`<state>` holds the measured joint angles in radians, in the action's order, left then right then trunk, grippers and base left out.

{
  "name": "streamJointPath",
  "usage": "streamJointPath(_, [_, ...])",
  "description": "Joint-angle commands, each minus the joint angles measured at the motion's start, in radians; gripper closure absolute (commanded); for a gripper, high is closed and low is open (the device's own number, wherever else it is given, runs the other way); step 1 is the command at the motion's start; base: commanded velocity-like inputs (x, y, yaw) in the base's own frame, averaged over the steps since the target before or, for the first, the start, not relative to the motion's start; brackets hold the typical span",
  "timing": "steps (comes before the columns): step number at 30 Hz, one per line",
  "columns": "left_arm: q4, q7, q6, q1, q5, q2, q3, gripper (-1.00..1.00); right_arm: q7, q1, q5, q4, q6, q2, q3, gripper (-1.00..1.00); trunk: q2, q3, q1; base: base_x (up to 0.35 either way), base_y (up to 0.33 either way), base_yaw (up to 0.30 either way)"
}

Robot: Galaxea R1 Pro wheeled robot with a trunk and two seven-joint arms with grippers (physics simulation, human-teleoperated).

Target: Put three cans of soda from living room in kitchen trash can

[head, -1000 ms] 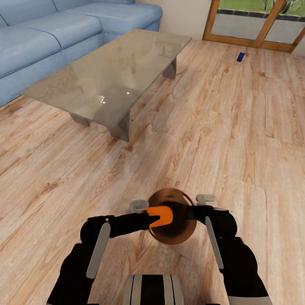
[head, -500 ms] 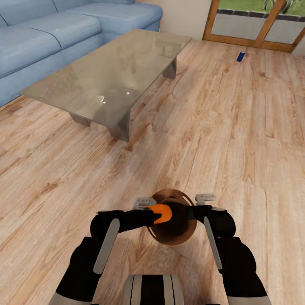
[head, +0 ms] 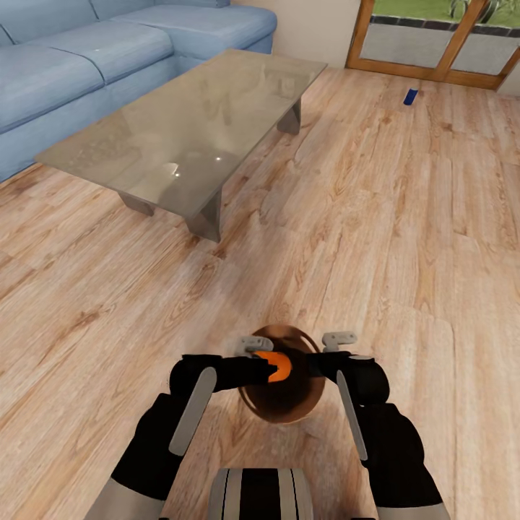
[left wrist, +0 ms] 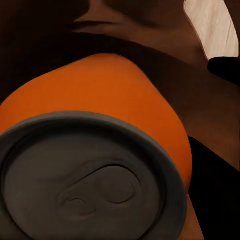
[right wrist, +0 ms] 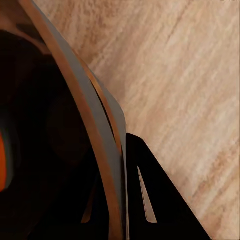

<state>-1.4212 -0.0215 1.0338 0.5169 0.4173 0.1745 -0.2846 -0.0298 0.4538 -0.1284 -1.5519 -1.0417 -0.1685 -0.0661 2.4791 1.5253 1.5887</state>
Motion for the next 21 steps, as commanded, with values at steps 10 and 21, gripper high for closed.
streamJointPath(10, [0.001, 0.05, 0.0, 0.005, 0.018, 0.0, -0.031, -1.0, -0.004, 0.0, 0.049, -0.023, 0.0, -0.001, -0.001, 1.0, 0.0, 0.0, 0.0, 0.0, 0.0, 0.0])
streamJointPath(21, [0.001, 0.051, 0.0, 0.005, 0.02, 0.0, -0.031, -1.0, -0.005, 0.0, 0.049, -0.023, -0.001, -0.001, -0.001, 1.0, 0.0, 0.0, 0.0, 0.0, 0.0, 0.0])
